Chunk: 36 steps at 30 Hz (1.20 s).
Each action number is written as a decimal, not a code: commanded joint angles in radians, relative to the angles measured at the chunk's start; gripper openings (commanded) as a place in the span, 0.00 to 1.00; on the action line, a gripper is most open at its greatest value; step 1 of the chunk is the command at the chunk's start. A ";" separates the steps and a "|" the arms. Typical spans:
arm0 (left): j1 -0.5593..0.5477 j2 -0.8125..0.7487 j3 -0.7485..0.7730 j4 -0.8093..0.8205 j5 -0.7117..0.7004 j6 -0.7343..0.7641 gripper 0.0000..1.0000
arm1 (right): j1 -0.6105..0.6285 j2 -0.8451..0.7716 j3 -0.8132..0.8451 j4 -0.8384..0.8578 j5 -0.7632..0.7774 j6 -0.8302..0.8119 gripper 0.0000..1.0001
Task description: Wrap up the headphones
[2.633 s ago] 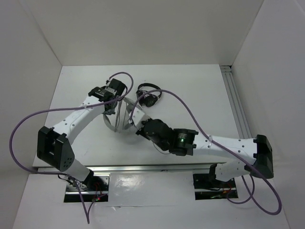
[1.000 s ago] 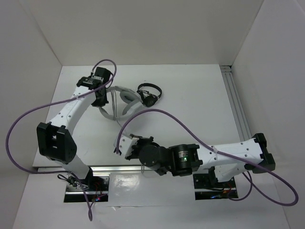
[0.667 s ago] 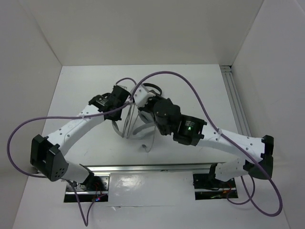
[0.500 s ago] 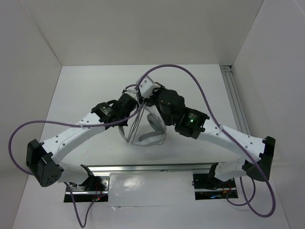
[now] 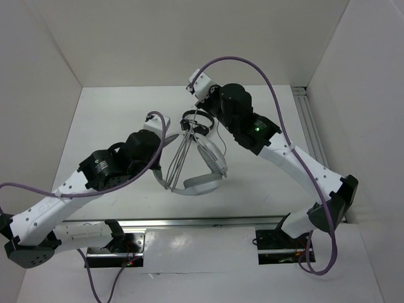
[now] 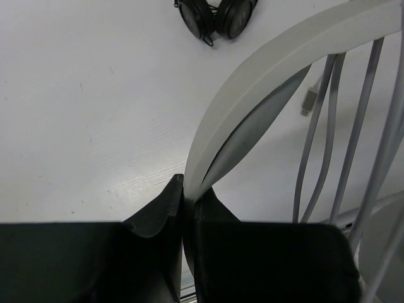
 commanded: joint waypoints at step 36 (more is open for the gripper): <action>-0.081 0.082 0.586 -0.352 -0.075 -0.126 0.00 | -0.127 0.346 -0.419 0.934 -0.967 0.931 0.29</action>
